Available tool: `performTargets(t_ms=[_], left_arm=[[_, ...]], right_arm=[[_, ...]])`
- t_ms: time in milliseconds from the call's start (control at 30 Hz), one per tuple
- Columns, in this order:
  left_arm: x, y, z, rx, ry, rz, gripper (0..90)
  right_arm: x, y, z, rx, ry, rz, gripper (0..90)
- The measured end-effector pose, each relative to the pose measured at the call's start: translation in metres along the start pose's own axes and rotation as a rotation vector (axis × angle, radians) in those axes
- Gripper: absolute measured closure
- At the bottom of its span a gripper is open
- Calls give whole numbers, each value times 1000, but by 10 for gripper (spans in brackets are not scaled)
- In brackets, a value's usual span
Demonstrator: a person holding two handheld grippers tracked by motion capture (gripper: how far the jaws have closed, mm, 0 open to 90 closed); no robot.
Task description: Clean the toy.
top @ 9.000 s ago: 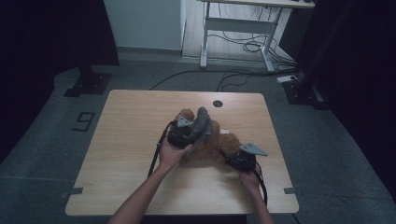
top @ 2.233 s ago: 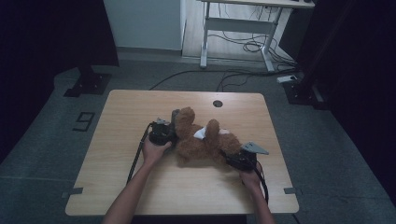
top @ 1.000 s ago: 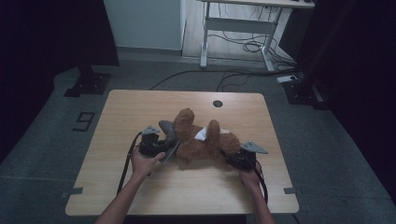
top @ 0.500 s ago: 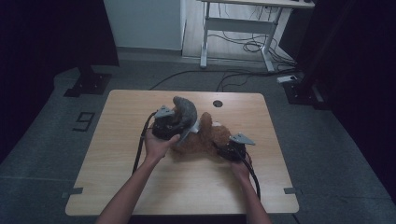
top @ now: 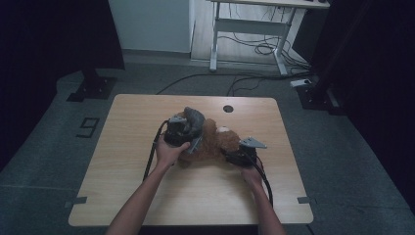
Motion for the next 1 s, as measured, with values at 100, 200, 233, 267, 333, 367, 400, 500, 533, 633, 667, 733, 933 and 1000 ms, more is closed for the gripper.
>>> performTargets(t_ms=[100,200,233,267,333,367,400,500,533,633,667,733,933,1000], left_arm=[[-6,8,11,2,23,17,788],[-12,16,18,21,39,1,789],[-14,18,20,22,44,-4,790],[-17,20,23,27,49,-12,790],[-19,23,26,29,53,-17,791],[-21,24,29,28,56,-18,791],[-22,25,31,27,59,-16,791],[-26,33,37,39,68,-13,790],[-27,35,39,53,67,-14,791],[-32,45,46,62,72,-6,790],[-34,48,48,64,73,-6,790],[-38,52,52,65,74,-6,789],[-48,62,74,64,59,21,788],[-52,62,82,53,50,33,787]], right_arm=[[-12,0,3,19,-27,-41,164],[-30,-3,4,17,-54,-92,131],[-35,-5,2,12,-55,-97,130],[-38,-6,1,11,-53,-101,129],[-45,-8,-5,22,-35,-114,128],[-46,-9,-6,26,-30,-118,129],[-49,-9,-10,39,-11,-125,129],[-55,-8,-20,63,28,-108,131],[-55,-7,-23,70,30,-97,131],[-53,-6,-25,75,4,-78,130],[-50,-6,-23,77,-24,-80,124],[-46,-8,-16,78,-70,-77,83],[-44,-12,6,83,-175,-98,23],[-43,-16,15,64,-201,-101,11]])
Point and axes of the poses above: each handheld gripper's, and its own axes: x roughly forward along the jaws, z roughly out of its underside, y roughly to its right, the point moved 2 cm from there along x, roughly forward along the jaws, and after that the axes turned 14 degrees about x, right-handed, at the moved point
